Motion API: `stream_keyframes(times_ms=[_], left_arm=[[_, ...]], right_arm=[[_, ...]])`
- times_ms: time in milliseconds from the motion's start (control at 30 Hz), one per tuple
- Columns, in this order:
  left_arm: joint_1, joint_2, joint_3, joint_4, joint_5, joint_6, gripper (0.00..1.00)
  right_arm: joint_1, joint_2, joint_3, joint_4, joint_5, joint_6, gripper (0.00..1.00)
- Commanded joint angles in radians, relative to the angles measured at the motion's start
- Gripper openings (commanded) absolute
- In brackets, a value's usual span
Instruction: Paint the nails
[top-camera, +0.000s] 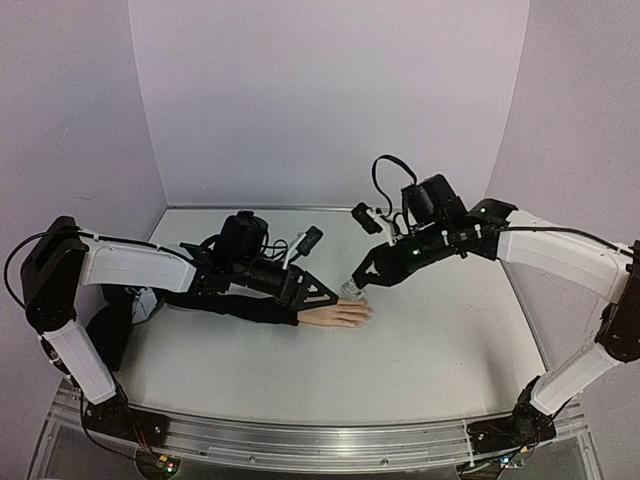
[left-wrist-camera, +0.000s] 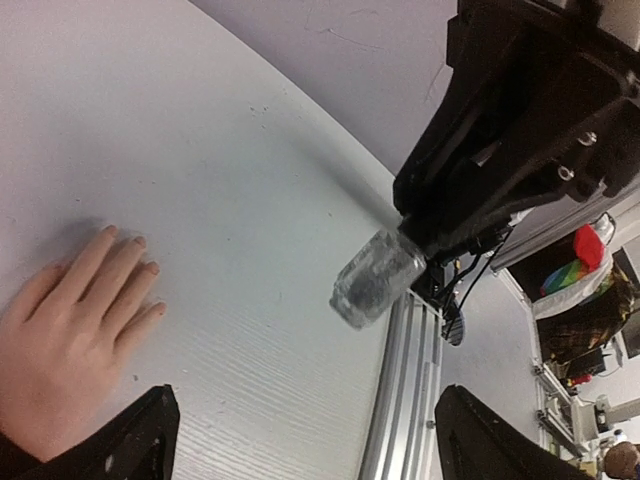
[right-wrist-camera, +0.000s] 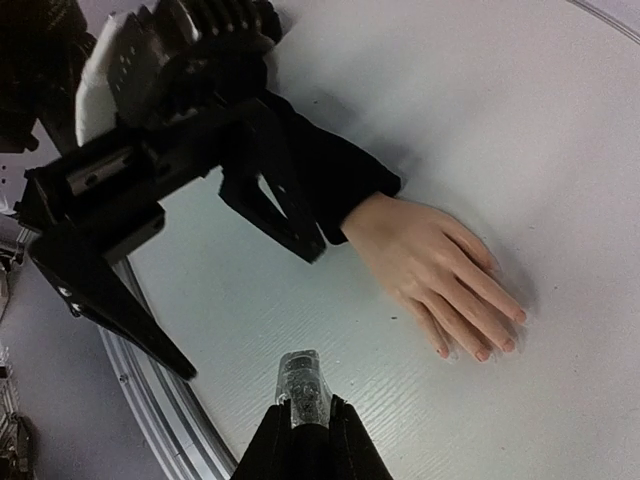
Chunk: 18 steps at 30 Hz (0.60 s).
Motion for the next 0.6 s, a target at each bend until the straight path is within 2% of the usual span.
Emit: stream_keyframes(times_ms=[0,300,467,567], left_arm=[[-0.026,0.015,0.087,0.073,0.113,0.032,0.75],[-0.059,0.035,0.097,0.103,0.151,0.026,0.46],[-0.065,0.036,0.098,0.102,0.16,0.033,0.33],[-0.066,0.036,0.1,0.095,0.164,0.038,0.31]], right_arm=[[0.031,0.016,0.054,0.025,-0.084,-0.042,0.0],[0.048,0.007,0.051,0.03,-0.125,-0.054,0.0],[0.053,0.001,0.052,0.029,-0.126,-0.055,0.0],[0.055,0.001,0.053,0.029,-0.128,-0.056,0.0]])
